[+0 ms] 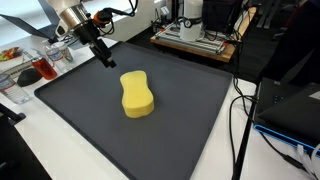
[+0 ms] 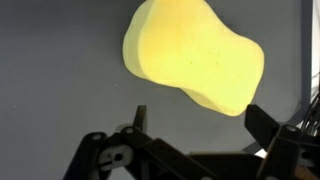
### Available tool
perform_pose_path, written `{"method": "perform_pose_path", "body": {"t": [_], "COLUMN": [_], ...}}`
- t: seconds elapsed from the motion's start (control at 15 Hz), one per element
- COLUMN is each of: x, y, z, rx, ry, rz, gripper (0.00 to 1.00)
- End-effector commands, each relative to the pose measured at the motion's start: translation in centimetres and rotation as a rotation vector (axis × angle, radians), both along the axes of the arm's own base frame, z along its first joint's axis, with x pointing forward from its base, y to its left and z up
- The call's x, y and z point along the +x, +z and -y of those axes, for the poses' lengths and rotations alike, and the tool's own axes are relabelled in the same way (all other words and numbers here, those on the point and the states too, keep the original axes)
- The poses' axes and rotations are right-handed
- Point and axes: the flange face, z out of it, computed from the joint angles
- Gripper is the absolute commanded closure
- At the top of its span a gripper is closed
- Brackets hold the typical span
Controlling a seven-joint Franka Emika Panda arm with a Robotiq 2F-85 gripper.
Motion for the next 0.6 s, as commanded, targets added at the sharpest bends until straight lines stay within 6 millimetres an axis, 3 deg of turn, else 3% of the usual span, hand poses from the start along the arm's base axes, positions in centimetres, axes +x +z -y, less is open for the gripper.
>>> {"method": "perform_pose_path", "body": {"t": [0.0,0.27,0.53], "x": [-6.0,-11.7,-14.3], "y": [0.4,-0.1,0.6], "z": [0.4,0.2,-1.7], "rx": [0.024,0.095,0.147], "ry": [-0.1,-0.178,-0.214], "rz": [-0.016,-0.05,-0.083], "gripper": [0.0,0.0,0.0]}}
